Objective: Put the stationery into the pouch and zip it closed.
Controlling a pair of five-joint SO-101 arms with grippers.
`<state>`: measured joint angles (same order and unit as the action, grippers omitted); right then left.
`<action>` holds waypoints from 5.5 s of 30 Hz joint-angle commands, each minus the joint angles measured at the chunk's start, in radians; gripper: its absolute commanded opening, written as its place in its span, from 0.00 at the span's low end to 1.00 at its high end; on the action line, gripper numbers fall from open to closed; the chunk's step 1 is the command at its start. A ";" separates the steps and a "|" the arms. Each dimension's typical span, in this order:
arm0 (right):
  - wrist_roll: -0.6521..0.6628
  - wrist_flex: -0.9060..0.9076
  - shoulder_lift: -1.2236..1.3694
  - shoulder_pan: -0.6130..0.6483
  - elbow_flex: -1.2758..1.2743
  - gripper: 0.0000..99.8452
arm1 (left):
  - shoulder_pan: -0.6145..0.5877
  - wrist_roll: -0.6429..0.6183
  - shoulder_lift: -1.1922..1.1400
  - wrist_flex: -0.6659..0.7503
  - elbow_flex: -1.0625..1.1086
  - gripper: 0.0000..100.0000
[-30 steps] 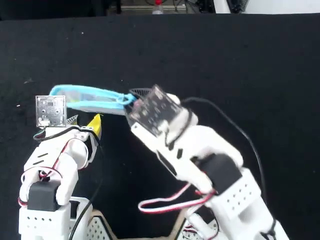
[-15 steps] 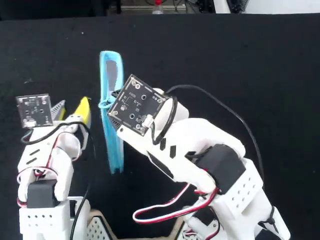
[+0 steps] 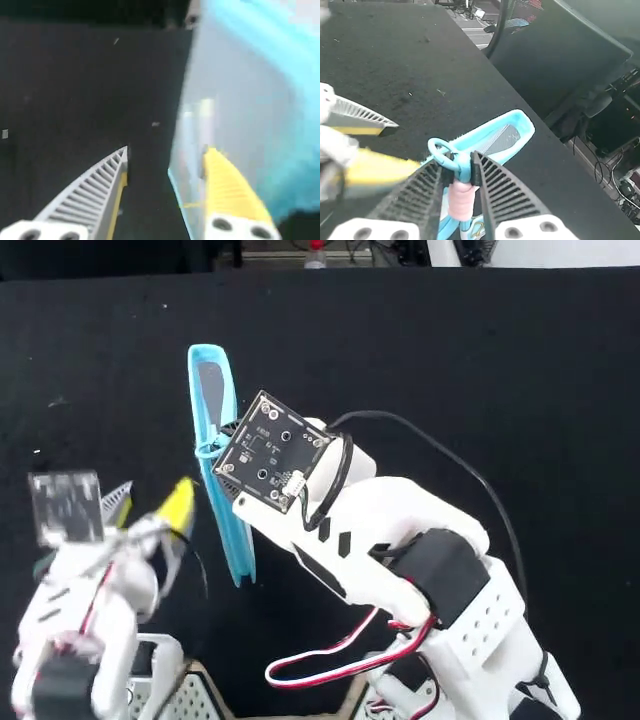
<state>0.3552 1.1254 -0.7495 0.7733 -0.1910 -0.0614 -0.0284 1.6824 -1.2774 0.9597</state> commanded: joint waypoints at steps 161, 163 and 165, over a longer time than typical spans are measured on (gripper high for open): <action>-0.112 -0.087 -0.202 -0.095 -0.263 0.16 | 0.311 0.282 0.124 -0.031 0.047 0.03; -0.110 -0.052 -0.249 -0.115 -0.266 0.16 | 0.309 0.282 0.124 -0.031 0.047 0.03; -0.106 -0.014 -0.289 -0.186 -0.272 0.16 | 0.308 0.282 0.124 -0.031 0.039 0.03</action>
<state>0.2509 1.0487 -0.9521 0.6628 -0.5117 0.2516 0.2463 1.8174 -1.2973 1.0088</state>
